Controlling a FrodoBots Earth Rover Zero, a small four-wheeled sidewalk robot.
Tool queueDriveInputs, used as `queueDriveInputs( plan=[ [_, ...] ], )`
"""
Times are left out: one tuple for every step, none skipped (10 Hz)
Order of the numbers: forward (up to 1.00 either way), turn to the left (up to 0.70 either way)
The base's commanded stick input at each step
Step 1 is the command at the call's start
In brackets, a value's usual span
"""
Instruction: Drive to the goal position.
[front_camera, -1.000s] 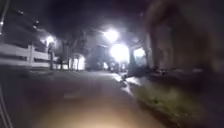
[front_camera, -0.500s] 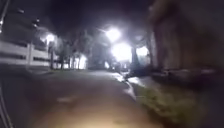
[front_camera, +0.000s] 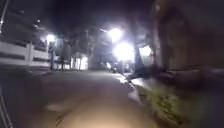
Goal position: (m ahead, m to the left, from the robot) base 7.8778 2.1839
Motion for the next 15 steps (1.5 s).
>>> queueDriveInputs(
  plan=[
    [0.70, 0.00],
    [0.70, 0.00],
    [0.70, 0.00],
    [0.70, 0.00],
    [0.70, 0.00],
    [0.70, 0.00],
    [0.70, 0.00],
    [0.70, 0.00],
    [0.70, 0.00],
    [0.70, 0.00],
    [0.70, 0.00],
    [0.70, 0.00],
    [0.70, 0.00],
    [0.70, 0.00],
    [0.70, 0.00]
  ],
)
